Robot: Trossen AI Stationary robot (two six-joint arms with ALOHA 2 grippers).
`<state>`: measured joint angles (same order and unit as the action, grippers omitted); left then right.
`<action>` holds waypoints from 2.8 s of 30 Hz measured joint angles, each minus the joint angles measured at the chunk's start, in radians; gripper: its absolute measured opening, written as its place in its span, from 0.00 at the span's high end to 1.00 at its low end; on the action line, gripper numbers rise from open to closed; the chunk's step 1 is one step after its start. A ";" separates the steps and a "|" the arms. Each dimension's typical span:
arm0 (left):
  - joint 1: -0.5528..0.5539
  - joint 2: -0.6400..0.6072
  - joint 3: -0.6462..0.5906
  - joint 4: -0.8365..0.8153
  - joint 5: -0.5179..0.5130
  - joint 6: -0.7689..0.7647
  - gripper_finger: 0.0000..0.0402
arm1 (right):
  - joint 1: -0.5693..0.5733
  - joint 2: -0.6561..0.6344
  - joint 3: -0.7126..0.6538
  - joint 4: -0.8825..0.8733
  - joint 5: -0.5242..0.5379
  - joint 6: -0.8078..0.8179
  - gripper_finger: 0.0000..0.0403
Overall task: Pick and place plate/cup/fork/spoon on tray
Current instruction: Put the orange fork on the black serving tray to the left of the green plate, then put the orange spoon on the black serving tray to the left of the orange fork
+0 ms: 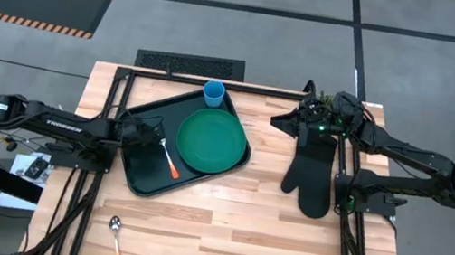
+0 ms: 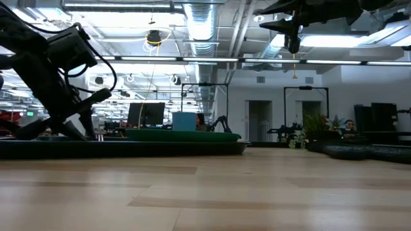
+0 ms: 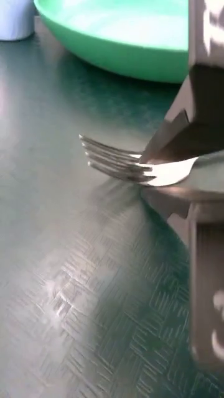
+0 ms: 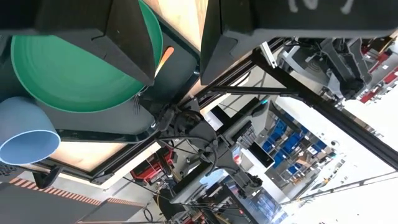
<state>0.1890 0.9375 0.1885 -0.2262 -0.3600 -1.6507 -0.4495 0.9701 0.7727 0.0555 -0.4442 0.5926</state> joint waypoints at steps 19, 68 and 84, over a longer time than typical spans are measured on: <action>-0.092 -0.020 0.359 -0.418 0.150 0.093 0.64 | 0.000 0.000 0.000 -0.004 0.000 -0.003 0.62; -1.115 0.864 0.975 -0.688 0.579 -0.777 0.66 | 0.005 0.000 0.000 -0.078 0.008 -0.023 0.62; -1.104 0.875 0.920 -0.680 0.558 -0.765 0.78 | 0.005 0.000 0.000 -0.081 0.007 -0.025 0.62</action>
<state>-0.9150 1.8123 1.1088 -0.9060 0.1984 -2.4161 -0.4446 0.9699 0.7727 -0.0257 -0.4371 0.5671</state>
